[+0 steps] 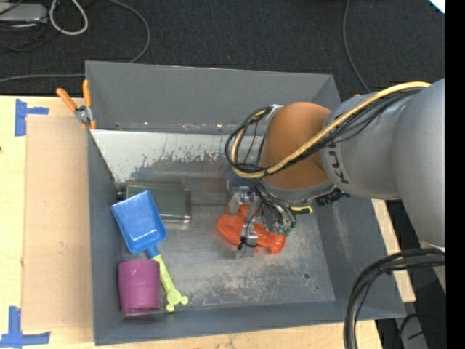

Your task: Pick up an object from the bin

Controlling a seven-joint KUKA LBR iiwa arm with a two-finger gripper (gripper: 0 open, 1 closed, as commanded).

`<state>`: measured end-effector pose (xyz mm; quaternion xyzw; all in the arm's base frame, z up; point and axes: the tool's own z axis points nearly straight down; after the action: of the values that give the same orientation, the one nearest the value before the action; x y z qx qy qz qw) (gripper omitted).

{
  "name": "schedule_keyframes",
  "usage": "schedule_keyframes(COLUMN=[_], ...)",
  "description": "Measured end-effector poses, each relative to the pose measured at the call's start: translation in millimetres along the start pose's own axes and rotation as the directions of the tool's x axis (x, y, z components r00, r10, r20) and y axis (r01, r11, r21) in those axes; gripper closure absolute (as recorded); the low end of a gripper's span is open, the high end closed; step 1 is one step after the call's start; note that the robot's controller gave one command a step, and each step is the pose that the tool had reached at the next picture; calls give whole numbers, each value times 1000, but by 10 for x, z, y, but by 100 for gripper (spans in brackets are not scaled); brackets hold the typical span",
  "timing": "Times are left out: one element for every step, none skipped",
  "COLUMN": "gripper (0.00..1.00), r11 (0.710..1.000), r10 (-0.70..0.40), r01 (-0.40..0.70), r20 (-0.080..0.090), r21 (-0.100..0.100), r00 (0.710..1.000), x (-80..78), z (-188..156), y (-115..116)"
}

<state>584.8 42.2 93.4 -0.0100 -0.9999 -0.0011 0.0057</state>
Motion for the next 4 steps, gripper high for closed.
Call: schedule_keyframes(gripper=[0, 0, 0, 0], r11=[1000, 1000, 933, 999], r10=[-15, -8, -359, -46], r01=[15, 8, 359, 46], r20=[0, 0, 1, -3], r21=[0, -1, -1, -2], r00=[1000, 1000, 933, 999], x=[-66, -45, -192, -82], z=[-112, -82, 164, 133], y=[-20, -16, -261, -103])
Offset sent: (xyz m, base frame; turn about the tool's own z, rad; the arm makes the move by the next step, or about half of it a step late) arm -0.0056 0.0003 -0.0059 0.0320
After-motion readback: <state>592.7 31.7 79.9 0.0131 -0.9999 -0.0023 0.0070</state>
